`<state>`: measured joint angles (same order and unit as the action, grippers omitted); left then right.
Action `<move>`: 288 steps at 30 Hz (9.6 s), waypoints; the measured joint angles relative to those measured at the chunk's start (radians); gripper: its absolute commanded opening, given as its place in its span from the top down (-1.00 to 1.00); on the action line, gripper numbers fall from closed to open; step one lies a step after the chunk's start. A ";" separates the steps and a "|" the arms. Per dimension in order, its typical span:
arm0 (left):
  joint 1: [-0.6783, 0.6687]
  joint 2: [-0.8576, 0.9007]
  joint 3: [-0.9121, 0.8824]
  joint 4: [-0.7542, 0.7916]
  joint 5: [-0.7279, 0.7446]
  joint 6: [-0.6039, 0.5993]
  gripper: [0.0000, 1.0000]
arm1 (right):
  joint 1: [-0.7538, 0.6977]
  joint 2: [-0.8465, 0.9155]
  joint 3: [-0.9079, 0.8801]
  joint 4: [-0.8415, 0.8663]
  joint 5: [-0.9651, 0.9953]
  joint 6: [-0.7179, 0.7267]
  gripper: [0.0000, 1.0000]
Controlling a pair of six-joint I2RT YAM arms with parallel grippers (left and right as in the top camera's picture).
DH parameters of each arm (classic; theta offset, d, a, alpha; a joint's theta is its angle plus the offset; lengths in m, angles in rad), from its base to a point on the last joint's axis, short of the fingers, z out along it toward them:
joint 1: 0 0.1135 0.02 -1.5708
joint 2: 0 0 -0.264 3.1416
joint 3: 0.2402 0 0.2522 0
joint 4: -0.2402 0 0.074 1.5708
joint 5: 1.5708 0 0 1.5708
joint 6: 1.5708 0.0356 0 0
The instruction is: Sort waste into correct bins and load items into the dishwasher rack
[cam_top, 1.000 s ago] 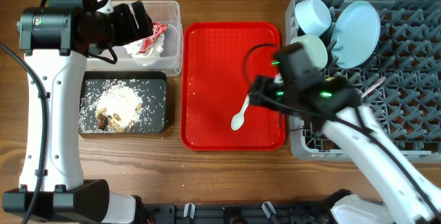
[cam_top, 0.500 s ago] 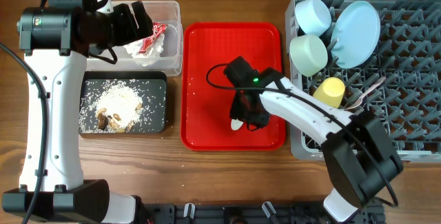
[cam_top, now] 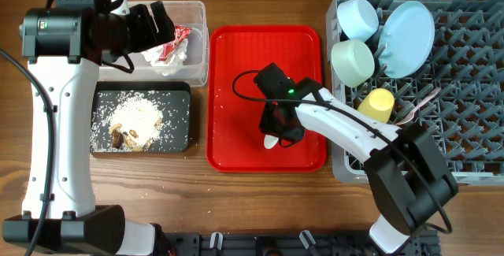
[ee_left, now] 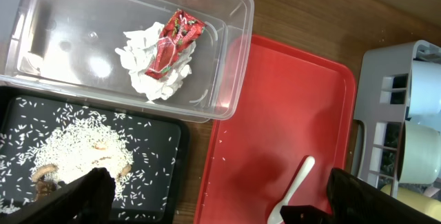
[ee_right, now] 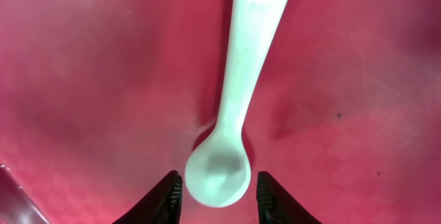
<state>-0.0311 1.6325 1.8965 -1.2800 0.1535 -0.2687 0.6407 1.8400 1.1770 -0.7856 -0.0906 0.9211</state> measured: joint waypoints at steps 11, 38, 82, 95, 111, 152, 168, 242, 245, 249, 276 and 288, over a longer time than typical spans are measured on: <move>0.000 0.000 0.000 0.000 0.000 0.000 -1.00 | 0.024 0.062 0.000 0.000 -0.026 0.000 0.79; 0.000 0.000 0.000 0.000 0.000 0.000 -0.99 | -0.164 -0.627 0.186 -0.346 0.290 -0.117 0.92; 0.000 0.000 0.000 0.000 0.000 0.000 -1.00 | -0.919 -0.897 0.256 -0.491 -0.311 -0.472 -0.99; 0.000 0.000 0.000 0.000 0.000 0.000 -1.00 | -0.911 -1.052 0.150 -0.268 -0.260 -0.842 -1.00; 0.000 0.000 0.000 0.000 0.000 0.000 -1.00 | -0.581 -1.688 -0.933 0.694 -0.132 -0.759 -0.99; 0.000 0.000 0.000 0.000 0.000 0.000 -1.00 | -0.547 -1.821 -1.170 0.787 0.006 -0.723 -0.99; -0.080 -0.143 -0.085 0.320 0.027 0.217 -1.00 | -0.547 -1.821 -1.170 0.787 0.006 -0.723 -0.99; 0.079 -1.619 -1.884 1.231 0.144 0.294 -1.00 | -0.547 -1.821 -1.170 0.787 0.006 -0.723 -0.99; 0.079 -1.619 -1.884 1.231 0.144 0.294 -1.00 | -0.547 -1.821 -1.170 0.787 0.006 -0.723 -0.99; 0.079 -1.619 -1.884 1.231 0.143 0.294 -1.00 | -0.547 -1.821 -1.170 0.787 0.006 -0.723 -0.99; 0.079 -1.619 -1.884 1.231 0.143 0.294 -1.00 | -0.547 -1.821 -1.170 0.787 0.006 -0.723 -0.99; 0.079 -1.619 -1.884 1.231 0.144 0.294 -1.00 | -0.547 -1.821 -1.170 0.787 0.006 -0.723 -0.99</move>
<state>0.0479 0.0135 0.0120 -0.0490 0.2974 0.0254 0.0940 0.0193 0.0074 0.0010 -0.0845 0.1982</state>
